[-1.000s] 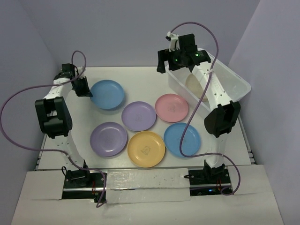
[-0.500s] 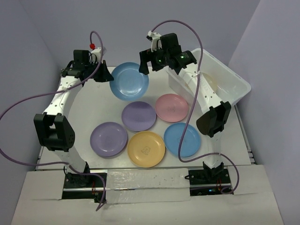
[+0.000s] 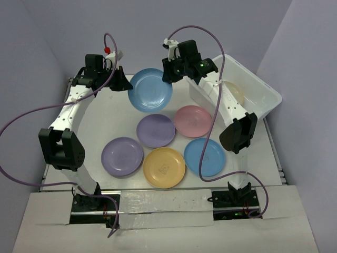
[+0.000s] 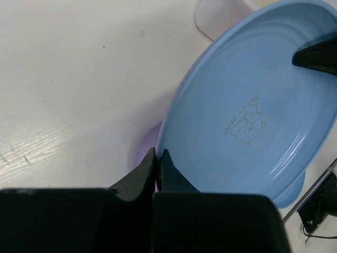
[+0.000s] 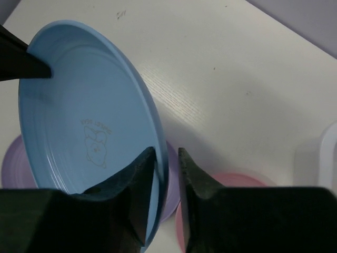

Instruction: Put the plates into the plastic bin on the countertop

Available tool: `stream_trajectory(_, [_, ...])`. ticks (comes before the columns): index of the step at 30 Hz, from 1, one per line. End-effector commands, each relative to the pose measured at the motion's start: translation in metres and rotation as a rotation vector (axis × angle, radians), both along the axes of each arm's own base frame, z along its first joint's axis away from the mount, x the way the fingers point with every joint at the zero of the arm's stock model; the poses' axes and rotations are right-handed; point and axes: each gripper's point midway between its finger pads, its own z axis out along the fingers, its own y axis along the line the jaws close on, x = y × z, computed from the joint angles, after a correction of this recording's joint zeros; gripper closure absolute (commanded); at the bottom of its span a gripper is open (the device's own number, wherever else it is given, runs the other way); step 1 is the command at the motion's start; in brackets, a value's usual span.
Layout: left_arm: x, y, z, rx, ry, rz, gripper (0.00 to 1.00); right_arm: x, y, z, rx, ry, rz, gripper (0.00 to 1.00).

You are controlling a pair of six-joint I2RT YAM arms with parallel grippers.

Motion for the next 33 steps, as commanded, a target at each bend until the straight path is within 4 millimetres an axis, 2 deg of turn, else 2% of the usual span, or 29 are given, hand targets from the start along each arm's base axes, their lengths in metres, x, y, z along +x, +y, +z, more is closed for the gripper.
stream_trajectory(1, [-0.005, -0.015, 0.068, -0.086, -0.161, -0.051, 1.0, -0.001, -0.006, 0.012, 0.002, -0.04, 0.034, 0.79])
stream_trajectory(2, [-0.005, -0.015, 0.067, -0.087, -0.159, -0.05, 0.95, -0.002, -0.008, 0.014, 0.003, -0.042, 0.036, 0.87])
stream_trajectory(3, [-0.004, -0.014, 0.067, -0.086, -0.155, -0.046, 0.85, -0.003, -0.01, 0.017, 0.007, -0.044, 0.035, 0.96])
stream_trajectory(4, [-0.004, -0.014, 0.065, -0.084, -0.144, -0.038, 0.65, -0.002, -0.014, 0.021, 0.014, -0.048, 0.026, 0.99])
stream_trajectory(6, [0.003, -0.005, 0.055, -0.051, -0.116, 0.031, 0.13, 0.002, -0.031, 0.033, 0.039, -0.056, -0.007, 1.0])
stream_trajectory(7, [0.008, 0.002, 0.05, -0.029, -0.108, 0.071, 0.01, 0.005, -0.044, 0.04, 0.053, -0.062, -0.032, 1.0])
stream_trajectory(9, [0.014, 0.019, 0.036, 0.014, -0.08, 0.139, 0.01, 0.014, -0.079, 0.051, 0.07, -0.073, -0.103, 1.0])
stream_trajectory(10, [0.016, 0.025, 0.032, 0.02, -0.072, 0.159, 0.01, 0.021, -0.097, 0.049, 0.068, -0.066, -0.143, 1.0])
stream_trajectory(11, [0.019, 0.041, 0.022, 0.022, -0.049, 0.185, 0.01, 0.025, -0.128, 0.055, 0.07, -0.075, -0.205, 1.0])
stream_trajectory(14, [0.02, 0.062, 0.004, 0.043, -0.023, 0.212, 0.01, 0.041, -0.226, 0.057, 0.07, -0.076, -0.405, 1.0])
stream_trajectory(15, [0.017, 0.07, -0.009, 0.057, -0.008, 0.218, 0.01, 0.043, -0.264, 0.052, 0.079, -0.059, -0.483, 1.0])
stream_trajectory(18, [0.013, 0.08, -0.027, 0.094, -0.01, 0.23, 0.01, 0.041, -0.344, 0.031, 0.077, -0.012, -0.635, 1.0])
stream_trajectory(19, [0.011, 0.083, -0.033, 0.102, -0.004, 0.236, 0.01, 0.039, -0.367, 0.021, 0.077, 0.01, -0.681, 1.0])
stream_trajectory(20, [0.009, 0.087, -0.041, 0.11, 0.004, 0.246, 0.01, 0.038, -0.382, 0.012, 0.075, 0.031, -0.711, 1.0])
stream_trajectory(23, [0.011, 0.094, -0.056, 0.135, 0.021, 0.27, 0.01, 0.041, -0.419, -0.022, 0.045, 0.091, -0.776, 1.0])
stream_trajectory(25, [0.009, 0.099, -0.068, 0.152, 0.056, 0.283, 0.01, 0.047, -0.43, -0.041, 0.018, 0.114, -0.779, 1.0])
stream_trajectory(31, [-0.01, 0.112, -0.098, 0.24, 0.125, 0.261, 0.01, 0.069, -0.422, -0.086, -0.009, 0.178, -0.73, 1.0])
stream_trajectory(33, [-0.019, 0.124, -0.108, 0.254, 0.167, 0.263, 0.01, 0.071, -0.414, -0.102, -0.029, 0.201, -0.713, 1.0])
